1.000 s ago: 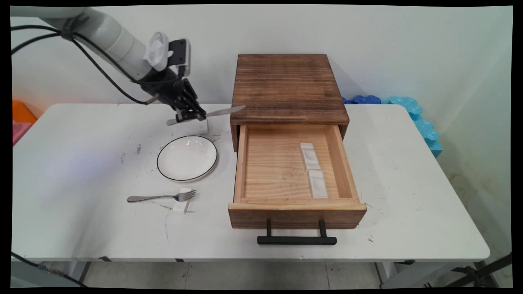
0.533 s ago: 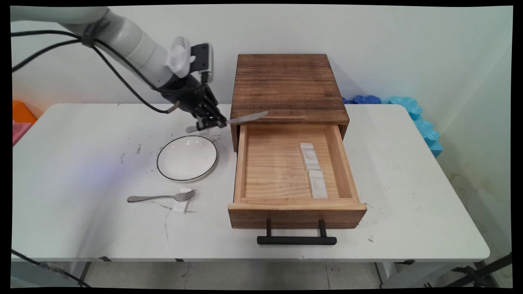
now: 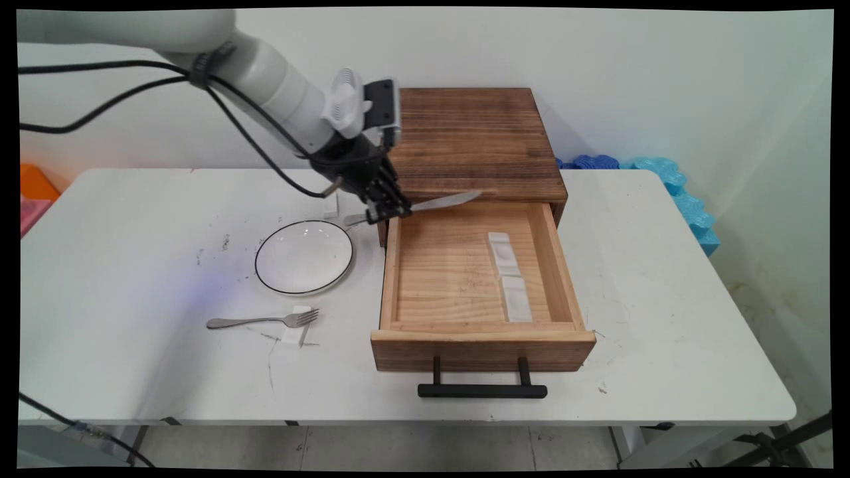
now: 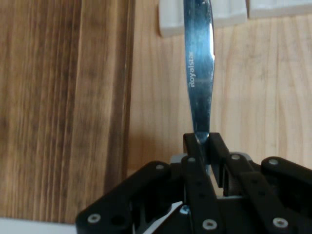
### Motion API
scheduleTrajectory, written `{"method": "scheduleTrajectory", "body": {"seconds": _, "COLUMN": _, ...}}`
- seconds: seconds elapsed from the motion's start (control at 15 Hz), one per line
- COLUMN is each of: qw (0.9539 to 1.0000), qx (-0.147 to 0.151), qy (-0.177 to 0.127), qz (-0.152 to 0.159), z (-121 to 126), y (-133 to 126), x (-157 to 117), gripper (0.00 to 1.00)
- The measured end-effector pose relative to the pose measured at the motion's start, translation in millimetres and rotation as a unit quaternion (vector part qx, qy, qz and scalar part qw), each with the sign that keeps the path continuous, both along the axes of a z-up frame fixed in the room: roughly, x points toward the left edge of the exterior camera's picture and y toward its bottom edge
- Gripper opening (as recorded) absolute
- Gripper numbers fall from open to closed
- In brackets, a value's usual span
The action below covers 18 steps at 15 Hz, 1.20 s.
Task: Place the picked object into the drawer
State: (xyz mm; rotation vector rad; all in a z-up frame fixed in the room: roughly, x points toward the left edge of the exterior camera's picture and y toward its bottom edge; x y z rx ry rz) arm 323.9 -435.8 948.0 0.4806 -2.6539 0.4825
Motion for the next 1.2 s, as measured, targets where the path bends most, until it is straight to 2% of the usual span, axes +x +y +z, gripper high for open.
{"method": "scheduleTrajectory", "body": {"seconds": 0.53, "qw": 0.9999, "qx": -0.009, "qy": -0.011, "qz": -0.008, "z": -13.5, "y": -20.7, "x": -54.8, "gripper": 0.0}}
{"method": "scheduleTrajectory", "body": {"seconds": 1.2, "qw": 0.9994, "qx": -0.008, "qy": -0.029, "qz": -0.014, "z": -37.1, "y": -41.3, "x": -95.6, "gripper": 0.0}}
